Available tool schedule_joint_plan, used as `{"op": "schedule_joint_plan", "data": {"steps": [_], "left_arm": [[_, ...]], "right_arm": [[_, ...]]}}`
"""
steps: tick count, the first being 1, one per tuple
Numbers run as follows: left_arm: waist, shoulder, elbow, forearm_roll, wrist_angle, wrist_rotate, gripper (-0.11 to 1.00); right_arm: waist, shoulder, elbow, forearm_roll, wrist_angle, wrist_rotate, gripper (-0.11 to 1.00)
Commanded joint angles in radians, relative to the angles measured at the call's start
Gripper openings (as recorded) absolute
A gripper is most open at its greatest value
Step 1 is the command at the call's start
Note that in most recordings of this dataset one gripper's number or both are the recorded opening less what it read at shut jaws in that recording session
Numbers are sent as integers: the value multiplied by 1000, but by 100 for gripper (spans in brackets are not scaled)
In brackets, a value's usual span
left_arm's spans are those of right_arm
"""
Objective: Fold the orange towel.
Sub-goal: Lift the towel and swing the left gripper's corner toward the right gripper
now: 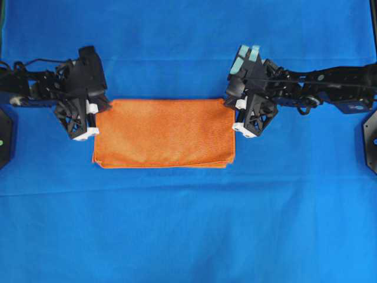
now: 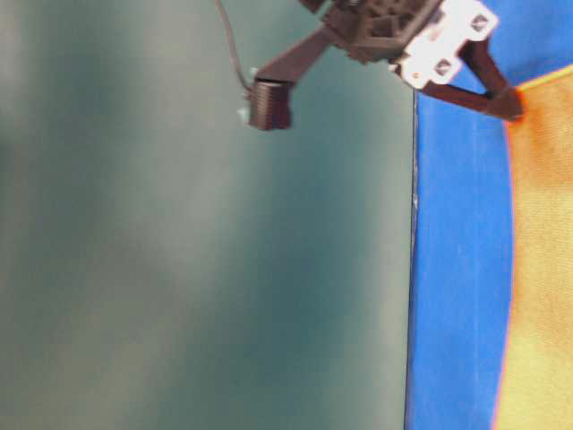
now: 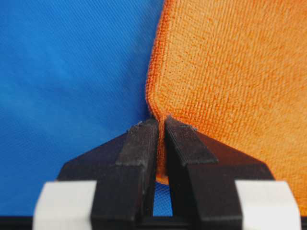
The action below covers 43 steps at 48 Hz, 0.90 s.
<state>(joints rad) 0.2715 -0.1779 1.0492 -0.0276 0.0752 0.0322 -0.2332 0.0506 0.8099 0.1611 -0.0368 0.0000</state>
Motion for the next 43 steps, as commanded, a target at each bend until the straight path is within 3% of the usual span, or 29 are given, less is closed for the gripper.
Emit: {"op": "schedule_joint_plan", "data": {"steps": [1, 16, 28, 43], "left_arm": [[6, -63, -26, 3, 48, 0, 1], [-21, -252, -66, 2, 189, -21, 1], [-71, -377, -51, -2, 170, -23, 1], [-156, -374, -48, -2, 83, -60, 1]], "right_arm": [[2, -84, -15, -3, 31, -3, 3], [3, -278, -12, -9, 147, -6, 3], [5, -368, -8, -32, 181, -6, 3], [-14, -368, -11, -57, 179, -5, 3]]}}
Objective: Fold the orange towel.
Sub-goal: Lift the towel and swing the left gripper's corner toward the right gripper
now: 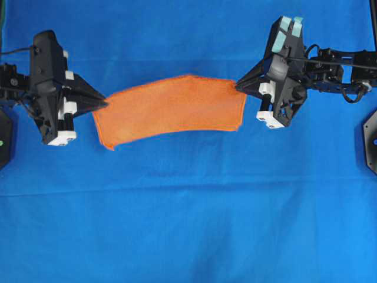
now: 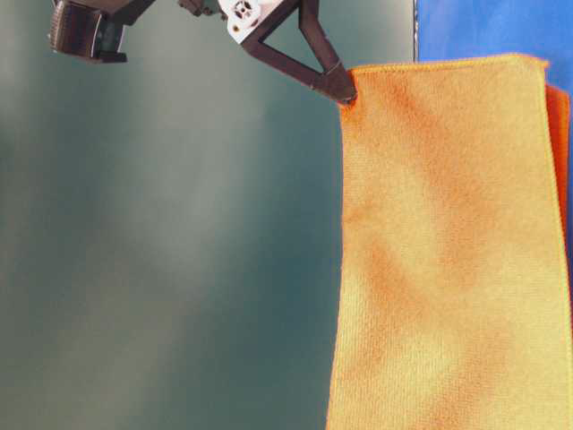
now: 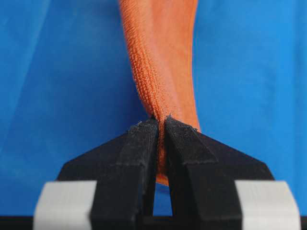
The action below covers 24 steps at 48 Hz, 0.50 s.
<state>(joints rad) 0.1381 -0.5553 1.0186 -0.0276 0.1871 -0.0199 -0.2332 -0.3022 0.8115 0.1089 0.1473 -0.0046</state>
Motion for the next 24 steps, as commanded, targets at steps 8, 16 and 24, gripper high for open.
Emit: {"op": "schedule_joint_plan", "data": {"steps": [8, 16, 24], "left_arm": [[-112, 32, -28, -2, -138, -31, 1], [-183, 97, -66, 0, -230, -14, 1], [-204, 212, -152, 3, -325, -5, 1]], "right_arm": [[-72, -12, -18, -18, -8, 0, 3], [-149, -2, -34, -43, -26, 0, 3], [-229, 28, -69, -75, -48, 0, 3]]}}
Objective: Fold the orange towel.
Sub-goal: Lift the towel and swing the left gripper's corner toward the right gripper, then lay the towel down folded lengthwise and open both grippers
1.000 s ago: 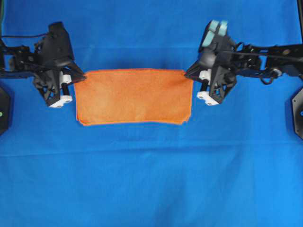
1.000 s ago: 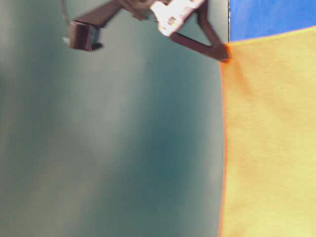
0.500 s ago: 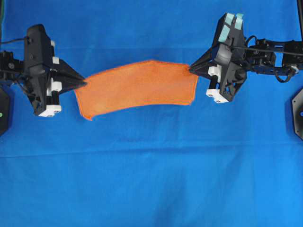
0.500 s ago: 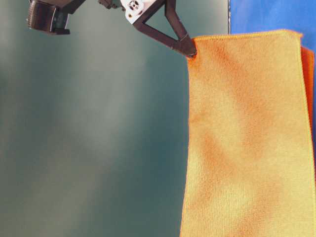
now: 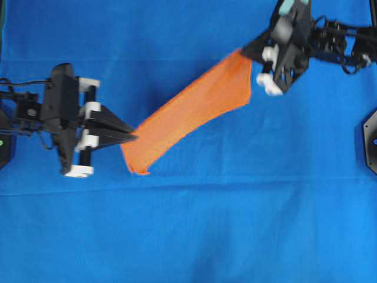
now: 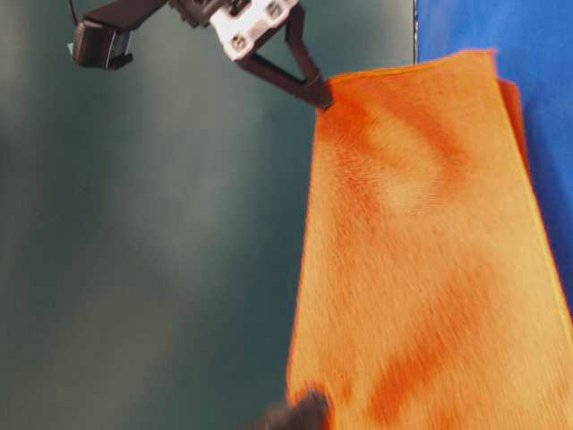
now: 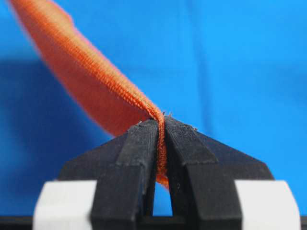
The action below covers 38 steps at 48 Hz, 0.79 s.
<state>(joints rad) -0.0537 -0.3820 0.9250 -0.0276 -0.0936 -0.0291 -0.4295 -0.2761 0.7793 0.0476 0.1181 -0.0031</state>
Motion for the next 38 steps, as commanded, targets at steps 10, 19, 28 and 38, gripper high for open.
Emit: {"op": "schedule_joint_plan", "data": {"steps": [10, 19, 28, 38], "left_arm": [[-38, 224, -230, 5, -104, 109, 1], [-49, 359, -370, 5, -91, 193, 1], [-49, 436, -471, 5, -55, 199, 1], [-49, 506, -561, 5, -60, 199, 1]], "right_arm": [[-94, 63, -107, -55, -40, -2, 3], [-115, 118, -175, -89, -34, -3, 3], [-124, 135, -196, -114, -40, -3, 3], [-161, 100, -160, -130, -28, -3, 3]]}}
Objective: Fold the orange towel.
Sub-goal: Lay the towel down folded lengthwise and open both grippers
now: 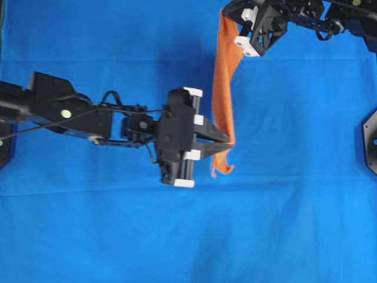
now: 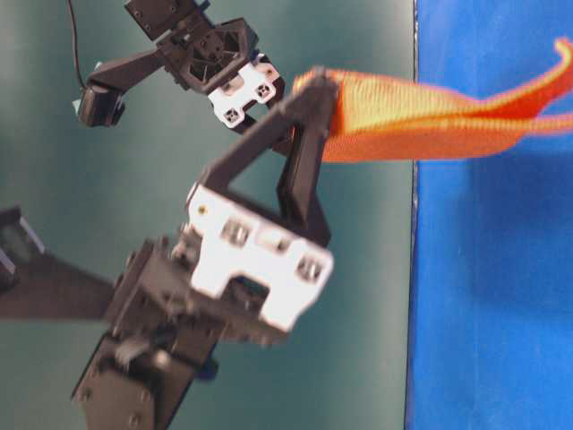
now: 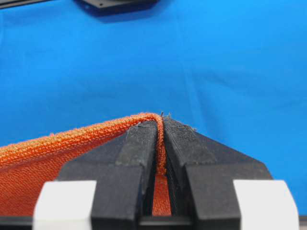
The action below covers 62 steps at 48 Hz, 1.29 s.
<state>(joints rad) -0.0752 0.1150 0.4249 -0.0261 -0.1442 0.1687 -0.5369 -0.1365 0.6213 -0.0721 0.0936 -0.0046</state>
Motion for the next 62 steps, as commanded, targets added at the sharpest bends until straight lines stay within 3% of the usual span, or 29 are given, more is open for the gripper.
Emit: {"op": "schedule_joint_plan", "data": {"steps": [1, 16, 25, 41, 56, 62], "left_arm": [[-28, 23, -78, 3, -9, 3, 1], [-31, 186, -282, 3, -6, 3, 1], [-29, 213, -301, 2, -5, -2, 1], [-26, 178, -112, -11, -63, -34, 1], [-28, 95, 143, -9, -207, -158, 1], [-28, 92, 176, -11, -227, -178, 1]], "right_arm": [[-58, -49, 11, -12, -3, -2, 3], [-87, -193, 153, -20, 9, -5, 3], [-87, -192, 161, -35, 54, -8, 3], [-57, 21, 67, -38, -37, -8, 3], [15, 215, -109, -64, -49, -9, 3], [21, 236, -127, -72, -51, -9, 3]]}}
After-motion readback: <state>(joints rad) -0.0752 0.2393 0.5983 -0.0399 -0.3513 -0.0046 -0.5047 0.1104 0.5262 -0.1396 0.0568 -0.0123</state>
